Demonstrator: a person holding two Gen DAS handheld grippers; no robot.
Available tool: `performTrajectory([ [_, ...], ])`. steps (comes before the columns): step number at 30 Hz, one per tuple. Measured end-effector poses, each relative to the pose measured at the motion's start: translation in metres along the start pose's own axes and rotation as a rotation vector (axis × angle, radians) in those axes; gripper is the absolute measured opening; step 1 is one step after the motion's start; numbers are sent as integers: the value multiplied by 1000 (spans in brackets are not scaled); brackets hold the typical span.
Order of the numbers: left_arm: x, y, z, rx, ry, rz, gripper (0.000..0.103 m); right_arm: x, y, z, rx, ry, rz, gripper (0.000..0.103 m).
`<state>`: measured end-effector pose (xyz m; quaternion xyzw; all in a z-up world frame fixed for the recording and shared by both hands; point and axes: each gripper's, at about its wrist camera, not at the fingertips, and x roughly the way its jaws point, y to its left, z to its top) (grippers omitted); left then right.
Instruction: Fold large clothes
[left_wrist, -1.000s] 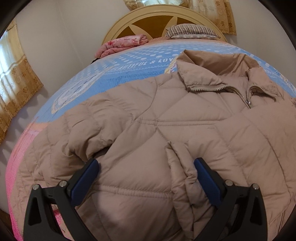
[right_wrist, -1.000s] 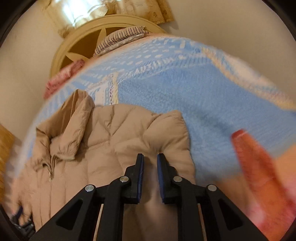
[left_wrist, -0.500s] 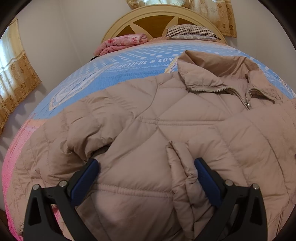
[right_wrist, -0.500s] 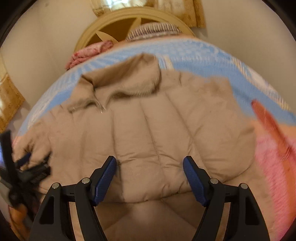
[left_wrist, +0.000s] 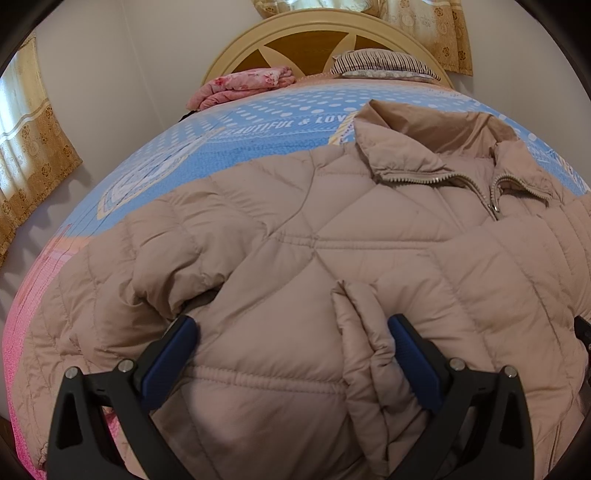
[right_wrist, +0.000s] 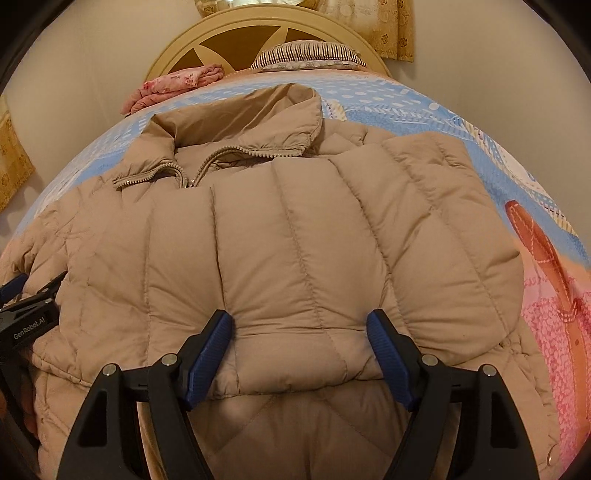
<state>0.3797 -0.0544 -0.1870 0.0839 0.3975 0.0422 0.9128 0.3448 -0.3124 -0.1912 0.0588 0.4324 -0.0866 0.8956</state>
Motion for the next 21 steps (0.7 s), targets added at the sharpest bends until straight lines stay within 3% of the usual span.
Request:
performTrajectory([
  [8, 4, 5, 3, -9, 39, -42, 103, 3, 2, 1, -5, 0, -13, 77],
  [11, -12, 27, 6, -25, 66, -65, 103, 2, 1, 1, 0, -3, -5, 77],
  [13, -38, 55, 2, -48, 30, -70, 103, 2, 0, 0, 3, -5, 4, 77],
  [16, -76, 117, -21, -57, -57, 15, 103, 1, -1, 0, 7, -10, 13, 77],
  [18, -90, 171, -45, -75, -84, 116, 103, 1, -1, 0, 7, -13, 14, 78],
  [21, -94, 244, -79, -117, -59, 249, 103, -1, -1, -1, 6, -18, 16, 78],
])
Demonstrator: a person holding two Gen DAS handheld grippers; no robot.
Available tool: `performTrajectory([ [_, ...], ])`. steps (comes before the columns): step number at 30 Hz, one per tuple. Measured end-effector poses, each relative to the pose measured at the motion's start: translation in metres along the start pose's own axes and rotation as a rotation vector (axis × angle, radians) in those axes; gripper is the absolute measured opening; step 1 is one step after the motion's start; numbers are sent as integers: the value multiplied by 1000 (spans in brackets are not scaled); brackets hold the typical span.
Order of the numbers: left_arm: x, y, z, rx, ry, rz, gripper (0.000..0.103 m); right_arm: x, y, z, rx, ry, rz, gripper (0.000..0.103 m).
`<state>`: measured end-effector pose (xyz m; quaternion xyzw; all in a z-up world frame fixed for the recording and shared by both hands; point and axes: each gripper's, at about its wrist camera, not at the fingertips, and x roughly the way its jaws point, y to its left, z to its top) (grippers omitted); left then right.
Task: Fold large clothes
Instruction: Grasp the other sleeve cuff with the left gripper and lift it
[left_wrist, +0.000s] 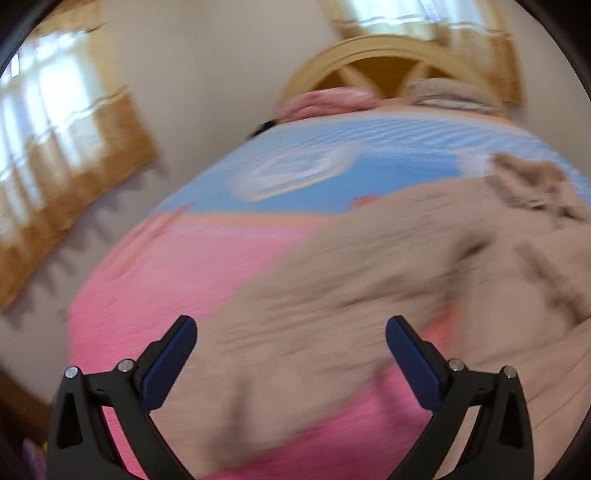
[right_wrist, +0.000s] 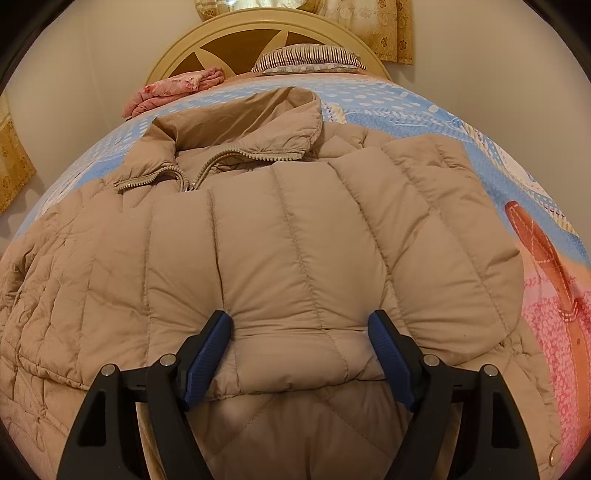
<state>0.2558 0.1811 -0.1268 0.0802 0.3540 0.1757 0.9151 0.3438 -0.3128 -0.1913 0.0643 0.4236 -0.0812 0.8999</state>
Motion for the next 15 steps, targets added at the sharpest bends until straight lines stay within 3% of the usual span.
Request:
performTrajectory([
  [3, 14, 63, -24, -75, 37, 90, 103, -1, -1, -1, 4, -2, 8, 78],
  [6, 28, 99, -48, -158, 105, 81, 103, -2, 0, -1, 2, -4, 7, 78],
  [11, 37, 108, -69, -274, 128, 5, 103, -3, 0, -2, -1, -7, 4, 78],
  [15, 41, 92, -67, -269, 107, -39, 102, -3, 0, -1, -1, -7, 3, 78],
])
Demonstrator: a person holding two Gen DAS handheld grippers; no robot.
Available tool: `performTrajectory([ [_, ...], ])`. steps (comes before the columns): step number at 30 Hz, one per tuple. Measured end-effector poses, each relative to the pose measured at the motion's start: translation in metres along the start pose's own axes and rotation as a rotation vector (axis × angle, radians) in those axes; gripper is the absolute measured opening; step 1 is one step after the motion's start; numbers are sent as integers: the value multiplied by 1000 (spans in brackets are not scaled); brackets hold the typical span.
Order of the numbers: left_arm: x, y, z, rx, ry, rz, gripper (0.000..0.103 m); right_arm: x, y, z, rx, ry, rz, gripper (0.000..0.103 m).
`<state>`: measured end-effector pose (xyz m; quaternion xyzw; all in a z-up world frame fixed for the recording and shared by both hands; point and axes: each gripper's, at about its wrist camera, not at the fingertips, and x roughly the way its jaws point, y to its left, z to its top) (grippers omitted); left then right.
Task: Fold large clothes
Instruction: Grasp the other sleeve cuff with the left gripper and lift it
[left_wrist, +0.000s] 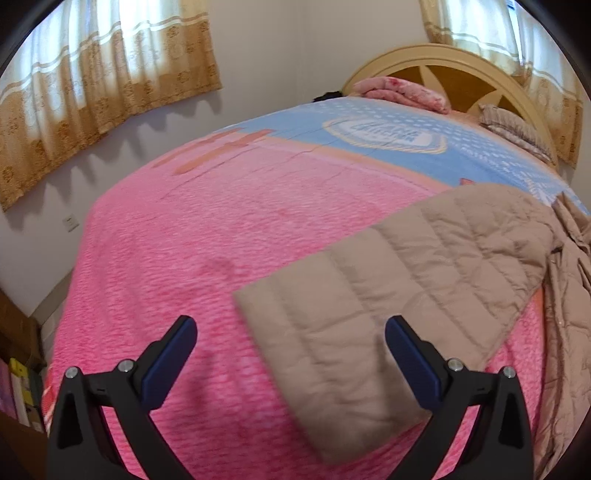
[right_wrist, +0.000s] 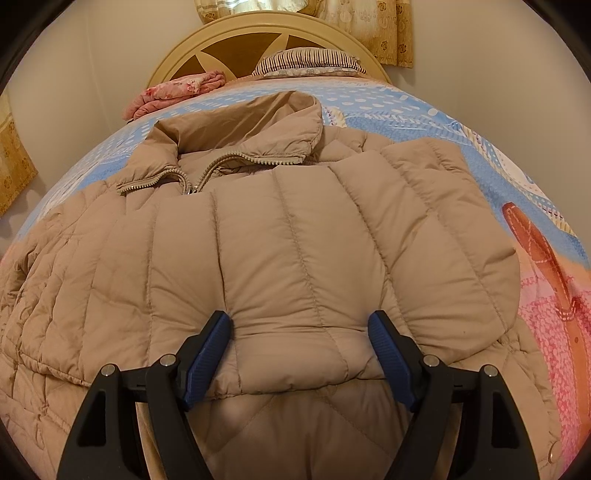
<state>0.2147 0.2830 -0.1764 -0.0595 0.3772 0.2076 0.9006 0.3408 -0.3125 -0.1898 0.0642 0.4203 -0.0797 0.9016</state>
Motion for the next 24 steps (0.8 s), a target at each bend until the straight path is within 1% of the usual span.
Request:
performTrajectory([
  [2, 14, -4, 0, 4, 24, -3, 83, 0, 0, 0, 1, -1, 1, 78],
  [3, 17, -5, 2, 2, 45, -15, 47, 0, 0, 0, 1, 0, 2, 78],
  [4, 19, -4, 2, -8, 55, -43, 15, 0, 0, 0, 1, -1, 2, 78],
  [5, 12, -3, 2, -27, 24, -62, 13, -1, -1, 0, 2, -2, 4, 78],
  [6, 4, -1, 2, -35, -6, -63, 11, -1, 0, 0, 3, -2, 4, 78],
  [8, -16, -2, 6, -22, -75, -76, 10, -1, -1, 0, 3, -2, 4, 78],
  [11, -40, -2, 16, -1, -136, -112, 8, -1, -1, 0, 3, -2, 4, 78],
  [13, -49, -2, 23, 24, -166, -118, 8, -1, -1, 0, 4, -3, 6, 78],
  [16, -59, -1, 37, 25, -192, -135, 8, -1, -1, 0, 5, -4, 7, 78],
  [19, -63, 1, 54, 23, -219, -136, 7, -1, -2, 0, 6, -5, 9, 78],
  [24, -77, 8, 95, -1, -288, -145, 7, -2, -3, 0, 9, -8, 14, 78],
])
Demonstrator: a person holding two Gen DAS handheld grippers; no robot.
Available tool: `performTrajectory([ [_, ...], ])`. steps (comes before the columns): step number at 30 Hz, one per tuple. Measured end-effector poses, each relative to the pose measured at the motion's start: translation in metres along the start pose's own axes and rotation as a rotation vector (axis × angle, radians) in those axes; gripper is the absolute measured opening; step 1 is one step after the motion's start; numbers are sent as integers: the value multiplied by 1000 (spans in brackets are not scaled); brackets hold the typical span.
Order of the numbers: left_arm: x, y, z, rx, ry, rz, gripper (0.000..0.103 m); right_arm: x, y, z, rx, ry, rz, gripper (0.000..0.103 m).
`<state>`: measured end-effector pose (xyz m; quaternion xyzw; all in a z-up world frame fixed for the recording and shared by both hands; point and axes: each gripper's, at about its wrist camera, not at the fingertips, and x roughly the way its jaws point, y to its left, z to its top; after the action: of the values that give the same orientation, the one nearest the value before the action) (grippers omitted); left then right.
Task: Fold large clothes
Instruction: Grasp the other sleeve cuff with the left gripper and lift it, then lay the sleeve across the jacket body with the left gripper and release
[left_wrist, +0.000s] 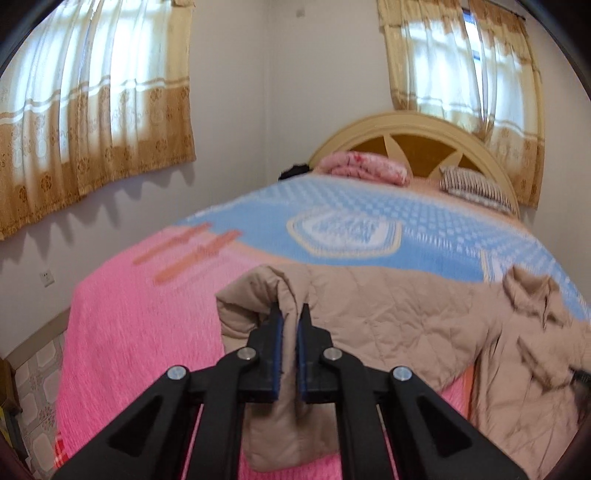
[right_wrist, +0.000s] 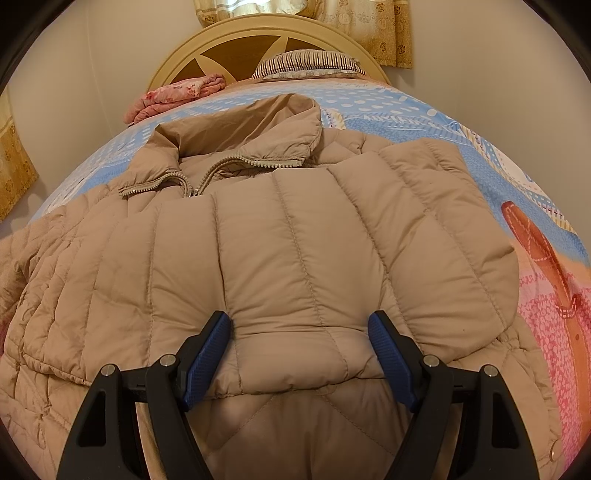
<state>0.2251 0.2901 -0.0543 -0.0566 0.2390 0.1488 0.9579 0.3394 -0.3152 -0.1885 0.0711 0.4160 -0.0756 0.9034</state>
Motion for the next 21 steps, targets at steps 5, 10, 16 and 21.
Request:
performTrajectory([
  [5, -4, -17, 34, 26, -47, -14, 7, 0, 0, 0, 1, -1, 1, 78],
  [10, -17, -68, 55, 109, -73, -86, 7, 0, -1, 0, 7, -4, 9, 78],
  [16, -50, -139, 62, 194, -100, -238, 7, -6, -4, 2, 19, 9, 54, 80],
  [21, -69, -191, 60, 280, -111, -326, 7, -41, -11, 3, 52, -39, 138, 79],
])
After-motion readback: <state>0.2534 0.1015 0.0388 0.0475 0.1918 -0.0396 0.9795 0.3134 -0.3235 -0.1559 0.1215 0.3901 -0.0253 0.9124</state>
